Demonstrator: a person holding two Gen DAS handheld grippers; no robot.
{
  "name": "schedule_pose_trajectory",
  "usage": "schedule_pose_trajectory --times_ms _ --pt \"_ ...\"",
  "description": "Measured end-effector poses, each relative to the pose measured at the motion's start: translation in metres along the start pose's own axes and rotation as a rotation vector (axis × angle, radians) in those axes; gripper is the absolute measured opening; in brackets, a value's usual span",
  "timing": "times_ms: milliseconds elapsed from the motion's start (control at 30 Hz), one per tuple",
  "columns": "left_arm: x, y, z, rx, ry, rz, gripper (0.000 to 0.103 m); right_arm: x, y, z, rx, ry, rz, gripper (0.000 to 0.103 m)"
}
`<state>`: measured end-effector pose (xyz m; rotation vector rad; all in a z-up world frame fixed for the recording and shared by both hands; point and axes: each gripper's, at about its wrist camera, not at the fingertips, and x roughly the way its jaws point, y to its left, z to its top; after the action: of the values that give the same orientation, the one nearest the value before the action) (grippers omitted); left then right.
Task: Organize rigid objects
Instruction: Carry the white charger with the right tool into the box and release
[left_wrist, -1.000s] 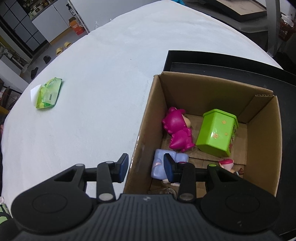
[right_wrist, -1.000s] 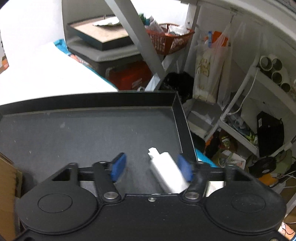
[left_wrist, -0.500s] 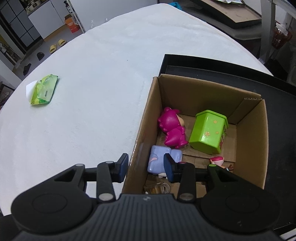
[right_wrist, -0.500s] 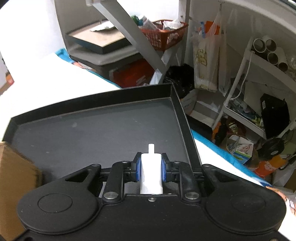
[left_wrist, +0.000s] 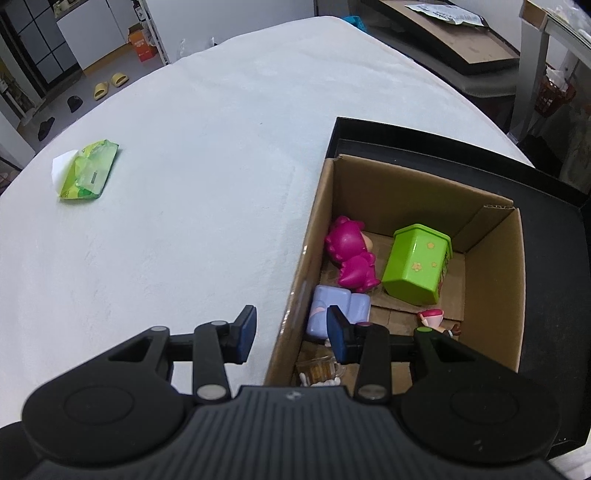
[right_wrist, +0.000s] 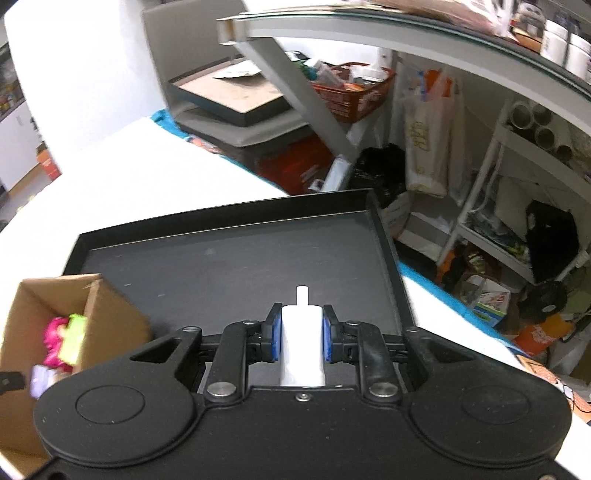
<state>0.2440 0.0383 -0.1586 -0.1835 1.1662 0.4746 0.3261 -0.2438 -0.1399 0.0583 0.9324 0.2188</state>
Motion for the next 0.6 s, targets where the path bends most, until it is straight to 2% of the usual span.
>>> schedule_pose_trajectory --times_ms 600 --pt "0.006 0.039 -0.013 -0.063 0.012 -0.130 0.040 -0.039 0.089 0.012 -0.142 -0.013 0.051 0.021"
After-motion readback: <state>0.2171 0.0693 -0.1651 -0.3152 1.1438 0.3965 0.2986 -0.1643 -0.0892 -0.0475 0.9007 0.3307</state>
